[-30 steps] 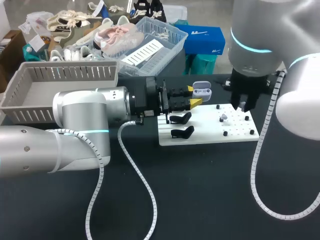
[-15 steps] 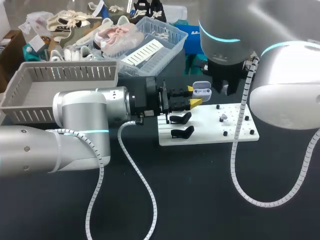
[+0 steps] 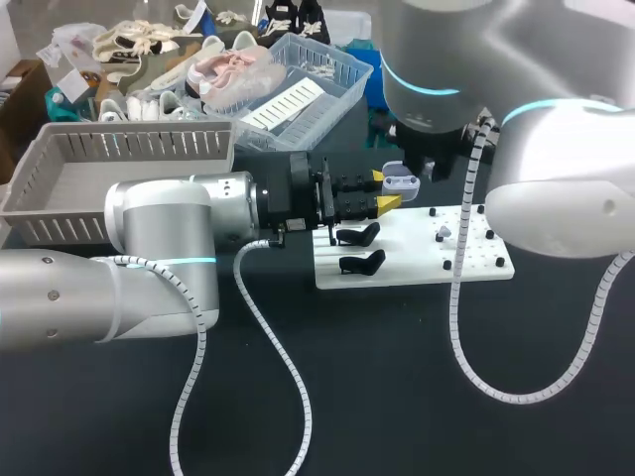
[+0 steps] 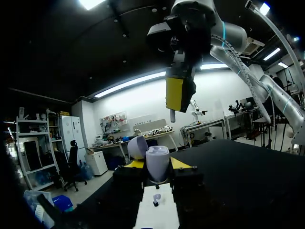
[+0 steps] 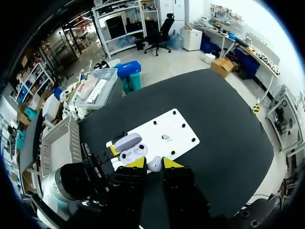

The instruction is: Pick up each earbud case from the left stands, insert the matching earbuds, close the lid, and place the case in the box.

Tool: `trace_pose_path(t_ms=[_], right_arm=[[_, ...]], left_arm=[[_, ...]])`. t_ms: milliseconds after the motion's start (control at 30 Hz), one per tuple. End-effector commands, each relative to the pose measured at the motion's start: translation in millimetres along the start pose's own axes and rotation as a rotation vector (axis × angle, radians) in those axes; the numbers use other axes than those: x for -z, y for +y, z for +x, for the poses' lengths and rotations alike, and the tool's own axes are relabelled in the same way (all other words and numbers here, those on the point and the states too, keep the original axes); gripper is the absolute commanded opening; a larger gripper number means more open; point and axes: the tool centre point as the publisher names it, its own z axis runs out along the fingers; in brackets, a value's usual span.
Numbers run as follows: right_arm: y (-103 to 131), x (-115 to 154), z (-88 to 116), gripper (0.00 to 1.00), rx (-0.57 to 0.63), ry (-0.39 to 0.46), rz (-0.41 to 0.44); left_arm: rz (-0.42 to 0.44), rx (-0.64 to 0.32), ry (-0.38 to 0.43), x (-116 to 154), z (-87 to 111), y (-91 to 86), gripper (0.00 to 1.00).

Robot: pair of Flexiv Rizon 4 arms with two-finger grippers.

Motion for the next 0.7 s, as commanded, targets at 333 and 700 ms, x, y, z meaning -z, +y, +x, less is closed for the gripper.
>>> trace_pose_path(t_ms=[333,700], right_arm=[[16.8,-13.5,-3.5,0.00,-0.013,0.003,-0.020],[25.2,-21.5,-5.2,0.00,-0.002,0.021,-0.025]], left_arm=[[-0.004,-0.001,-0.001,0.0,0.2,-0.7,0.00],[-0.004,-0.001,-0.001,0.0,0.2,-0.7,0.00]])
